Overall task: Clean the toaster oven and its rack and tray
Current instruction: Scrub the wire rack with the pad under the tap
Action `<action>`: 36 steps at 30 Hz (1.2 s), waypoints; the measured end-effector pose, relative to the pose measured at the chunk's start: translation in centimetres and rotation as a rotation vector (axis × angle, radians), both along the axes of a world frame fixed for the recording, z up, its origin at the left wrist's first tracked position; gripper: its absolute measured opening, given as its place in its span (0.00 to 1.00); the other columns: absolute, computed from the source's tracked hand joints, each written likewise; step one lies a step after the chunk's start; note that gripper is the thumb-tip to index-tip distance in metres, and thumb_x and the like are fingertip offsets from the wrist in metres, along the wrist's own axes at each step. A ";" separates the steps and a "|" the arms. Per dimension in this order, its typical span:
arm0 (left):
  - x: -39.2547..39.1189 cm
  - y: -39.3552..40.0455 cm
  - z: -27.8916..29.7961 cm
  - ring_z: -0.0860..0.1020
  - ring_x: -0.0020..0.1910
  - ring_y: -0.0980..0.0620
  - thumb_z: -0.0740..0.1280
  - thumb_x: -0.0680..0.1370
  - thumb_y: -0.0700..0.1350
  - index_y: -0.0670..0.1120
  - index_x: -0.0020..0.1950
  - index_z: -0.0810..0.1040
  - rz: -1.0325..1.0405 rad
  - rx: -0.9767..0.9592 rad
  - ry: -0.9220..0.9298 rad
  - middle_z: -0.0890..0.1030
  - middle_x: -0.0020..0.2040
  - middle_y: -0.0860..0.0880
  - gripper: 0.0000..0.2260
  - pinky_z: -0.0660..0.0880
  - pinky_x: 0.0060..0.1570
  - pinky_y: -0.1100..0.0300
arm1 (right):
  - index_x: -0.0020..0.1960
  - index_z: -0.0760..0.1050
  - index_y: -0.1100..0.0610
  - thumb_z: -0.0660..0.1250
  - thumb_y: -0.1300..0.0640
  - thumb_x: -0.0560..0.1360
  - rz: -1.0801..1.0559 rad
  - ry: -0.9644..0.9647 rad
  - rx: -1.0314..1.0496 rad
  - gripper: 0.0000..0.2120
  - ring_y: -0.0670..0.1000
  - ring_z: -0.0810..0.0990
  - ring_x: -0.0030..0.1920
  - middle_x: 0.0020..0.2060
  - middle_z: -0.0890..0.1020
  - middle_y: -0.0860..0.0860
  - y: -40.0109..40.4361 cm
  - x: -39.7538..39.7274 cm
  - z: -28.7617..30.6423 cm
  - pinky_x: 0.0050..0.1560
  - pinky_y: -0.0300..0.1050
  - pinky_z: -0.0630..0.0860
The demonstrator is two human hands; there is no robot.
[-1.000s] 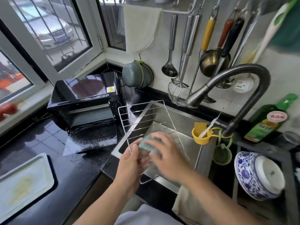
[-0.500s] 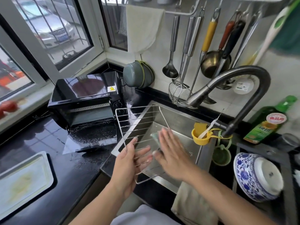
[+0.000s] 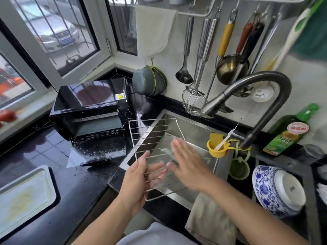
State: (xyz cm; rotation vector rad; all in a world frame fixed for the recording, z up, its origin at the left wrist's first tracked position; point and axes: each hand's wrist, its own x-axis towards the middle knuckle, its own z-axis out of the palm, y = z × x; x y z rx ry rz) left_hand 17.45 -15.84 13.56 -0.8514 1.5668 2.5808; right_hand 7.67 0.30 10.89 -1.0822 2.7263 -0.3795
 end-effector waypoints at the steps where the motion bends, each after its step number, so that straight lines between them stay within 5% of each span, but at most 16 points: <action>1: 0.0 -0.2 -0.1 0.85 0.55 0.37 0.56 0.87 0.52 0.50 0.73 0.72 0.009 -0.010 -0.005 0.86 0.55 0.38 0.17 0.83 0.54 0.48 | 0.81 0.39 0.54 0.35 0.35 0.80 -0.065 -0.011 0.029 0.35 0.46 0.31 0.77 0.79 0.37 0.48 0.9 -1.0 -0.5 0.79 0.51 0.42; 3: 0.1 -0.4 0.1 0.85 0.54 0.36 0.56 0.87 0.53 0.50 0.75 0.70 0.009 -0.031 -0.012 0.86 0.54 0.38 0.18 0.83 0.54 0.47 | 0.81 0.46 0.55 0.43 0.42 0.83 -0.064 0.000 -0.075 0.30 0.45 0.36 0.78 0.80 0.45 0.48 1.4 -0.5 -1.3 0.79 0.50 0.46; 6: 0.2 -0.6 0.0 0.86 0.53 0.36 0.57 0.87 0.51 0.49 0.76 0.69 0.000 -0.023 -0.027 0.86 0.54 0.37 0.18 0.83 0.53 0.48 | 0.75 0.67 0.56 0.57 0.57 0.83 -0.058 0.060 -0.381 0.20 0.45 0.60 0.77 0.74 0.67 0.47 1.3 1.4 -1.3 0.76 0.40 0.59; 8: 0.0 -1.1 -0.3 0.86 0.52 0.36 0.57 0.87 0.51 0.48 0.76 0.69 -0.004 -0.043 -0.044 0.86 0.54 0.37 0.18 0.82 0.53 0.47 | 0.62 0.78 0.56 0.62 0.61 0.81 -0.337 0.133 -0.569 0.12 0.51 0.79 0.62 0.59 0.81 0.49 1.7 0.5 -0.3 0.60 0.39 0.75; 9: 0.0 -1.3 -0.4 0.86 0.52 0.36 0.56 0.88 0.50 0.48 0.76 0.68 -0.002 -0.051 -0.052 0.86 0.54 0.37 0.18 0.82 0.53 0.47 | 0.54 0.79 0.55 0.62 0.60 0.81 -0.537 0.160 -0.645 0.07 0.54 0.80 0.53 0.50 0.82 0.49 2.0 -0.4 0.4 0.48 0.39 0.76; 10: 0.1 -1.3 -0.3 0.86 0.52 0.36 0.55 0.88 0.50 0.48 0.76 0.68 -0.002 -0.056 -0.055 0.86 0.54 0.37 0.17 0.83 0.53 0.47 | 0.48 0.78 0.55 0.61 0.59 0.81 -0.714 0.186 -0.707 0.07 0.56 0.78 0.49 0.46 0.79 0.49 2.4 -1.1 1.3 0.42 0.38 0.71; 12: 0.3 -1.0 -0.1 0.86 0.52 0.36 0.55 0.88 0.49 0.50 0.75 0.69 -0.014 -0.050 -0.040 0.86 0.53 0.37 0.16 0.83 0.52 0.48 | 0.52 0.79 0.56 0.61 0.57 0.81 -0.804 0.310 -0.704 0.08 0.56 0.75 0.51 0.49 0.75 0.50 2.2 -1.3 2.4 0.43 0.39 0.67; 15: 0.2 0.0 0.1 0.87 0.47 0.40 0.54 0.88 0.47 0.49 0.68 0.74 -0.091 -0.112 -0.022 0.86 0.52 0.36 0.12 0.85 0.46 0.51 | 0.75 0.67 0.49 0.52 0.46 0.82 -0.341 0.233 -0.354 0.23 0.57 0.64 0.72 0.74 0.66 0.52 -1.1 1.6 1.9 0.68 0.51 0.68; 16: 0.2 0.2 0.0 0.87 0.47 0.41 0.55 0.88 0.47 0.45 0.65 0.76 -0.140 -0.166 -0.019 0.86 0.52 0.36 0.13 0.85 0.45 0.51 | 0.80 0.56 0.48 0.45 0.40 0.82 -0.147 0.105 -0.244 0.28 0.54 0.50 0.78 0.80 0.53 0.51 -2.3 2.9 1.4 0.77 0.53 0.55; 18: 0.4 0.5 0.1 0.86 0.48 0.41 0.56 0.88 0.46 0.38 0.63 0.77 -0.201 -0.225 -0.011 0.85 0.52 0.36 0.15 0.84 0.47 0.47 | 0.80 0.41 0.47 0.32 0.34 0.78 0.065 -0.017 -0.157 0.33 0.47 0.32 0.78 0.79 0.39 0.45 -2.8 3.3 0.5 0.78 0.50 0.38; 23: 0.5 -0.6 0.5 0.86 0.47 0.38 0.54 0.88 0.45 0.45 0.67 0.75 -0.164 -0.213 0.041 0.86 0.50 0.37 0.13 0.85 0.49 0.47 | 0.79 0.35 0.47 0.28 0.32 0.75 -0.186 -0.041 -0.083 0.36 0.46 0.27 0.75 0.77 0.32 0.44 -1.1 1.1 0.5 0.78 0.54 0.38; 27: 1.3 0.2 0.5 0.86 0.43 0.42 0.57 0.87 0.45 0.38 0.62 0.78 -0.223 -0.174 0.042 0.86 0.49 0.37 0.14 0.84 0.41 0.51 | 0.80 0.39 0.48 0.30 0.33 0.77 0.090 0.013 -0.144 0.35 0.45 0.30 0.77 0.79 0.37 0.43 -2.7 3.1 1.2 0.78 0.50 0.35; 31: 1.0 -1.4 0.4 0.86 0.48 0.36 0.55 0.87 0.45 0.47 0.68 0.75 -0.144 -0.216 0.071 0.86 0.51 0.35 0.13 0.85 0.49 0.46 | 0.80 0.36 0.50 0.31 0.33 0.77 -0.288 -0.080 -0.121 0.36 0.45 0.27 0.76 0.77 0.32 0.45 -1.1 0.9 0.4 0.78 0.54 0.41; 34: 1.5 -0.1 0.4 0.86 0.46 0.40 0.60 0.86 0.44 0.40 0.63 0.79 -0.285 -0.296 0.060 0.85 0.52 0.35 0.12 0.84 0.44 0.49 | 0.80 0.38 0.51 0.30 0.34 0.79 0.056 0.013 -0.158 0.35 0.47 0.30 0.77 0.79 0.36 0.46 -3.3 3.9 2.0 0.78 0.52 0.36; 36: 1.6 0.8 0.2 0.86 0.48 0.40 0.57 0.87 0.43 0.37 0.62 0.78 -0.326 -0.282 0.075 0.85 0.52 0.35 0.14 0.84 0.46 0.50 | 0.80 0.37 0.49 0.27 0.33 0.76 0.070 0.048 -0.143 0.37 0.46 0.29 0.77 0.78 0.35 0.44 -3.7 3.4 2.6 0.78 0.50 0.35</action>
